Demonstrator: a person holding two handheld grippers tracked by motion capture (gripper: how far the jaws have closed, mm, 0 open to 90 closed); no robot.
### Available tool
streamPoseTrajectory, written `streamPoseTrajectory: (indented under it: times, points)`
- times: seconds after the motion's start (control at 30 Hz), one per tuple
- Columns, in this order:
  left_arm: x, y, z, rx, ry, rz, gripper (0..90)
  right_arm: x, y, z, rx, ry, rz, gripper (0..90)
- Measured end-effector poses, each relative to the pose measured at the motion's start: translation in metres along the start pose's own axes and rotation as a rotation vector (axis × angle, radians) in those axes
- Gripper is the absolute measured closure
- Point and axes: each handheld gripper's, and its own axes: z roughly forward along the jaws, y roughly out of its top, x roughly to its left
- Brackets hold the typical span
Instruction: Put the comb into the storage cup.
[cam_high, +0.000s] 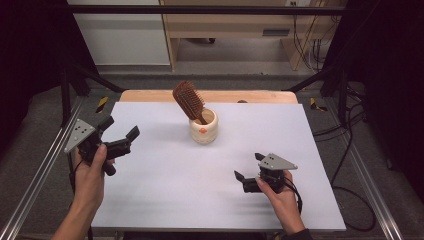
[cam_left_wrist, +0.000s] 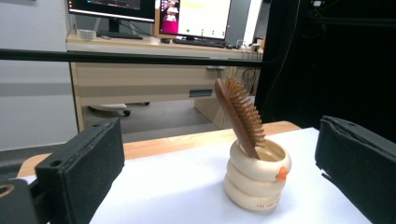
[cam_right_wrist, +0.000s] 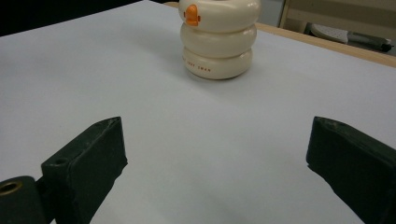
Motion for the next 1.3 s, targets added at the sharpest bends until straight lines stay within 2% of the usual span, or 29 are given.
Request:
streamPoseTrajectory:
  times: [0.17,0.47,0.77,0.97,1.3]
  points:
    - [0.003,-0.008,-0.010,0.013,0.003,0.028,1.3,-0.002,0.002,-0.003,-0.024,0.002,0.014,5.4]
    - [0.007,-0.025,-0.028,0.030,0.009,0.042,1.4,-0.009,0.002,-0.007,-0.044,-0.004,0.044,6.1]
    - [0.007,-0.042,-0.039,0.045,0.016,0.060,1.5,-0.011,0.001,-0.013,-0.071,-0.023,0.016,5.3]
    - [0.006,-0.050,-0.045,0.055,0.010,0.053,1.5,-0.017,-0.003,-0.023,-0.099,-0.041,0.031,5.2]
    - [0.004,-0.060,-0.052,0.064,0.006,0.044,1.6,-0.024,-0.011,-0.037,-0.114,-0.054,0.027,4.6]
